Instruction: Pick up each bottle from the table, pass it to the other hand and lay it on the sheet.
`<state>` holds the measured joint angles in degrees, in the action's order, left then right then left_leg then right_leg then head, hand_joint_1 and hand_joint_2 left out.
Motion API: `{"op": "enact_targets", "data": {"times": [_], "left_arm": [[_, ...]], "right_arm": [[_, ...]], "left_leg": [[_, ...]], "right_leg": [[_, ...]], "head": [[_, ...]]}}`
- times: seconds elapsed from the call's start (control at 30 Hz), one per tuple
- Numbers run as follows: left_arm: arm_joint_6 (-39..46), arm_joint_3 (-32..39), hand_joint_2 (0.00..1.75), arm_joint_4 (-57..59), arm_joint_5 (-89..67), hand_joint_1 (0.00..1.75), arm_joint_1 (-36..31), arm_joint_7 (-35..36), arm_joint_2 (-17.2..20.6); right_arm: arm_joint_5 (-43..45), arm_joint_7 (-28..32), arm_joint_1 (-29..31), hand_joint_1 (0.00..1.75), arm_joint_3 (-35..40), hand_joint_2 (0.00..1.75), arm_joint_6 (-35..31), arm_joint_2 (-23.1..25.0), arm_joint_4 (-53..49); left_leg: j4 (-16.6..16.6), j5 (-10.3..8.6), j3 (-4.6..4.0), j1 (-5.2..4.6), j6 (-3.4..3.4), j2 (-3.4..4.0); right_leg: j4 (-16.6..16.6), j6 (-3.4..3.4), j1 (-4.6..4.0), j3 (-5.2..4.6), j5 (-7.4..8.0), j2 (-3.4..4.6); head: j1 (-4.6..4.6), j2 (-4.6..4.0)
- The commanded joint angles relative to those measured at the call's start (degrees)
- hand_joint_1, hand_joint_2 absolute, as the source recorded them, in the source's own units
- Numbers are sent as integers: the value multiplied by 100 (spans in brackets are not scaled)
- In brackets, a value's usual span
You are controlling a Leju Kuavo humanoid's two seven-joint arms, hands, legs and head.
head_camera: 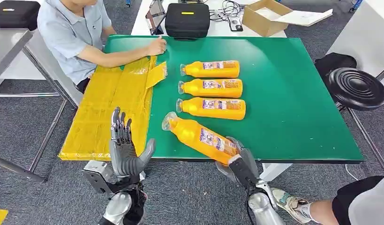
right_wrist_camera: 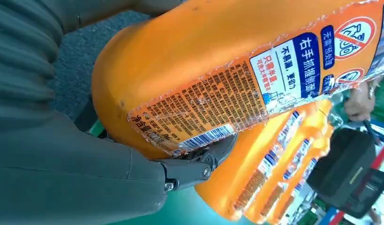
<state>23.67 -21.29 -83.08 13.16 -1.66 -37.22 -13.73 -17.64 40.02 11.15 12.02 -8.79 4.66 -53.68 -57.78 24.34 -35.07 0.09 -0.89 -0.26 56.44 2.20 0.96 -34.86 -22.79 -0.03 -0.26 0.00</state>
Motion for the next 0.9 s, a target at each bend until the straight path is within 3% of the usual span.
{"op": "enact_targets", "data": {"times": [0.03,0.9], "left_arm": [[3,152,175,94,34,0,-58,19,8],[3,152,175,94,34,0,-58,19,8]], "right_arm": [[25,-10,47,175,-171,175,26,29,-121],[25,-10,47,175,-171,175,26,29,-121]], "left_leg": [[1,11,21,5,8,5],[2,6,10,2,5,2]], "right_leg": [[-2,-12,-6,20,-9,3],[-2,-8,-3,9,-6,0]], "head": [[-2,0],[0,0]]}}
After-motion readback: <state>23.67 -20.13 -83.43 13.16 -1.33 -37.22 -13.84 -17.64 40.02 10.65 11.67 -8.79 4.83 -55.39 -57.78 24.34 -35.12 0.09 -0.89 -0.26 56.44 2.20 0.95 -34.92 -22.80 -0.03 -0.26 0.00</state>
